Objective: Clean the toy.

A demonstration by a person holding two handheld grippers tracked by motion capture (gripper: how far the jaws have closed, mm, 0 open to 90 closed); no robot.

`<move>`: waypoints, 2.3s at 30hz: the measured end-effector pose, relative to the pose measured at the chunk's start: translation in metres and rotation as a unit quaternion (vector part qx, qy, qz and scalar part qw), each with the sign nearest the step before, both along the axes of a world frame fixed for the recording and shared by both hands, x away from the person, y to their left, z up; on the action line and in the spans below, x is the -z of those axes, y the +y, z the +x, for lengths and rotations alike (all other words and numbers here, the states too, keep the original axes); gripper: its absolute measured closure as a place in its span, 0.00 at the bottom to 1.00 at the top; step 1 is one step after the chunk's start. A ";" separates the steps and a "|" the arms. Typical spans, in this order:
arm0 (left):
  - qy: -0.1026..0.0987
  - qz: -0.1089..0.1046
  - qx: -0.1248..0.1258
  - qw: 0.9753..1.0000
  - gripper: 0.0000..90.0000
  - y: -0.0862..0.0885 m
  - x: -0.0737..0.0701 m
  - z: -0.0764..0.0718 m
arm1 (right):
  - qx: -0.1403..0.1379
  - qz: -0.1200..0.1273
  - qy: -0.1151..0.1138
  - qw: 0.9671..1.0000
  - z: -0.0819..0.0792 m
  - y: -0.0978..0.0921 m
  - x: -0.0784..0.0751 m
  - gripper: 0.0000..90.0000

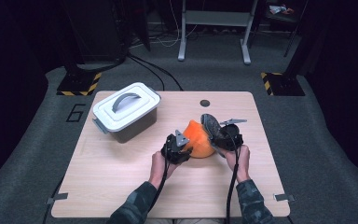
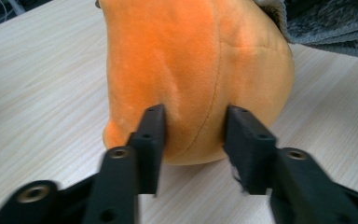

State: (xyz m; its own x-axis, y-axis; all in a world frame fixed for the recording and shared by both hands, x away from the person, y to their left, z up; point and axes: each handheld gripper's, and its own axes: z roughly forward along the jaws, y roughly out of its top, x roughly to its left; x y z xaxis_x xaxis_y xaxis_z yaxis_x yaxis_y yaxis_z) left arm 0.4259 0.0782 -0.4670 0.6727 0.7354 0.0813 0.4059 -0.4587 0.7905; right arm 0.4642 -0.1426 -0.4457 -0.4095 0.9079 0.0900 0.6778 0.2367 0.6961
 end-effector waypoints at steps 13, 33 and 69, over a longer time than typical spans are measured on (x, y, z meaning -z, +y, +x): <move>-0.010 -0.017 0.004 1.000 0.92 -0.002 -0.009 -0.004 | -0.006 0.021 -0.031 0.999 -0.003 -0.003 -0.024 0.78; 0.011 -0.024 0.005 1.000 0.92 0.003 -0.005 -0.005 | -0.032 0.005 -0.024 0.999 0.007 0.020 -0.021 0.78; 0.004 -0.022 0.007 1.000 0.91 0.001 -0.004 -0.009 | -0.024 0.033 -0.028 0.999 -0.001 0.003 -0.032 0.78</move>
